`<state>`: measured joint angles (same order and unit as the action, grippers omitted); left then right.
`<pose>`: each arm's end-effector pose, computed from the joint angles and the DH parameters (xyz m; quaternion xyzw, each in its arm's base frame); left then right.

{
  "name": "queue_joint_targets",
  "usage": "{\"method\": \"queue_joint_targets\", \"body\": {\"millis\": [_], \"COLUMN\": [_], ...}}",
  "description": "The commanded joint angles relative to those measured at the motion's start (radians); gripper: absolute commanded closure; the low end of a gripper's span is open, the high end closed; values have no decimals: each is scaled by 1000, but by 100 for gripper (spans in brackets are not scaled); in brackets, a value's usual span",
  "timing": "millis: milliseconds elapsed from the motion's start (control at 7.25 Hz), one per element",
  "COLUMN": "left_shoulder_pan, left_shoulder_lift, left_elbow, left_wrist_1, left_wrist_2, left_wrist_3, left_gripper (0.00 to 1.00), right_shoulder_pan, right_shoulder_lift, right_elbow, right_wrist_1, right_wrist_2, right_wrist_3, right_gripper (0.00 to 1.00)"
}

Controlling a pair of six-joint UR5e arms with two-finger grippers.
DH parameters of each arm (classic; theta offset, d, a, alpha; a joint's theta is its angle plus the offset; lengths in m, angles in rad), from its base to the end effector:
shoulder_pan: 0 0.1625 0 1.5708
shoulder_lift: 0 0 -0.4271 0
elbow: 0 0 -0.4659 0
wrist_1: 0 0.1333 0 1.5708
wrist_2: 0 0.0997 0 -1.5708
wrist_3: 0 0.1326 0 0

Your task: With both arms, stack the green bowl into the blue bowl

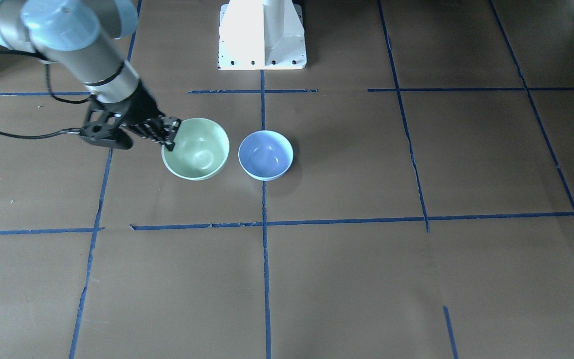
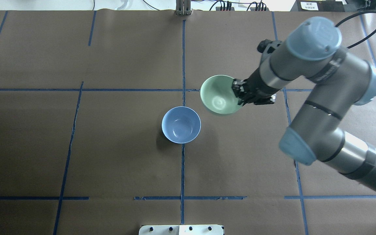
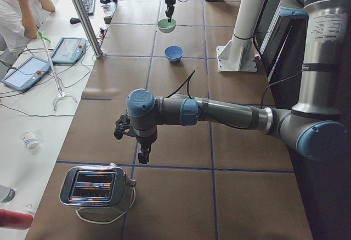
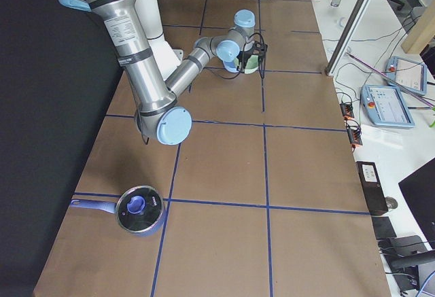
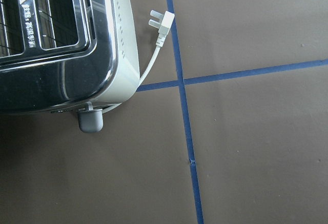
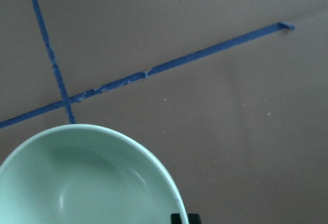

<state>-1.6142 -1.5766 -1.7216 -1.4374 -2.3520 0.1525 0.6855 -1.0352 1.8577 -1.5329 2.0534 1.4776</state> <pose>-0.0644 -0.5623 0.6087 0.0479 0.3778 0.0548 0.9230 -0.4879 -0.4917 0.1894 -0.0472 -0.4571 0.1622 0.8732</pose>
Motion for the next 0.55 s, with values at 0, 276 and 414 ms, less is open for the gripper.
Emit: {"method": "queue_joint_targets", "body": {"millis": [0,276,414], "left_shoulder_pan": [0,0,0], "left_shoulder_lift": [1,1,1], "left_elbow": [-1,4,5], "left_wrist_1": [2,2,2], "left_wrist_2": [-13,-13,-13], "left_wrist_3": [-1,-1,-1], "left_gripper": [0,0,0], "right_shoulder_pan": [-148,-231,-239], "right_shoulder_lift": [177,149,145], "right_elbow": [-148,-158,-167], "right_wrist_1": [-23,-13,-12], "right_wrist_2": [-126,-212,-225], "right_wrist_3": [209,216,216], "right_gripper": [98,96,95]}}
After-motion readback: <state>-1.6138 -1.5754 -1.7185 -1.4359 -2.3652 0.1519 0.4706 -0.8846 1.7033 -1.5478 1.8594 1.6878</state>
